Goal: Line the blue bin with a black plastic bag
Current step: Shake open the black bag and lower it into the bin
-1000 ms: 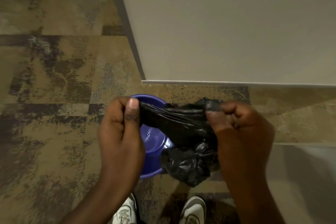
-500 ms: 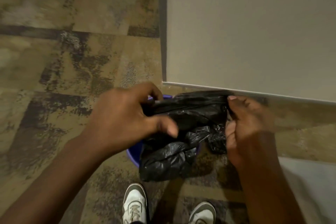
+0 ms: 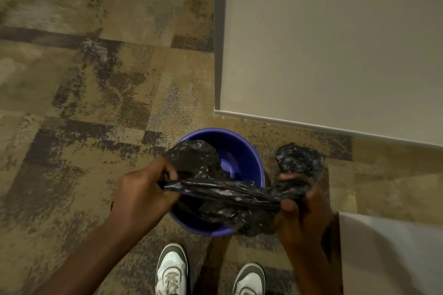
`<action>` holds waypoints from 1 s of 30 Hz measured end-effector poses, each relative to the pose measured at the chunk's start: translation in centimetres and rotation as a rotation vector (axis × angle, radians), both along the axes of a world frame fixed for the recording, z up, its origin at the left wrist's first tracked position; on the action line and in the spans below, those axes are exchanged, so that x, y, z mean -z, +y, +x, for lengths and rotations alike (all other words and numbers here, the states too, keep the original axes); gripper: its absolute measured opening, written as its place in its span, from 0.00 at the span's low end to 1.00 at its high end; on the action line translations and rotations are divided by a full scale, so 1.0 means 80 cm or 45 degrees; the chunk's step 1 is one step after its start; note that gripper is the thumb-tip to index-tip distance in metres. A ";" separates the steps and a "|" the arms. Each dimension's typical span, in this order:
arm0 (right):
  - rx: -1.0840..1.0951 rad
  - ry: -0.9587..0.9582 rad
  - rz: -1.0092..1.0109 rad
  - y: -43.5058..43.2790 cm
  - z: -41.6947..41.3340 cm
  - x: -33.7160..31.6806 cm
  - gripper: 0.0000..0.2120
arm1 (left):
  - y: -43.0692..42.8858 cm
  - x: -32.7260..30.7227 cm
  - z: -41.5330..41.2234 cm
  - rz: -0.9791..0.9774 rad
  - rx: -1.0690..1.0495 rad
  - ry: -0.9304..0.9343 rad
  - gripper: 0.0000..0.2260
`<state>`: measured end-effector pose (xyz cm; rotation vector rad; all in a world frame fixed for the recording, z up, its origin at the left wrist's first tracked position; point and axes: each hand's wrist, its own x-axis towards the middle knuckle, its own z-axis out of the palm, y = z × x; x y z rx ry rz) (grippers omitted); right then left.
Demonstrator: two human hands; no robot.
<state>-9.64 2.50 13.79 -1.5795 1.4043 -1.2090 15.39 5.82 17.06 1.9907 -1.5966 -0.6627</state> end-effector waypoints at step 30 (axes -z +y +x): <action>-0.266 -1.219 0.605 -0.063 -0.056 0.025 0.14 | -0.060 0.114 0.013 -0.573 0.510 -0.039 0.12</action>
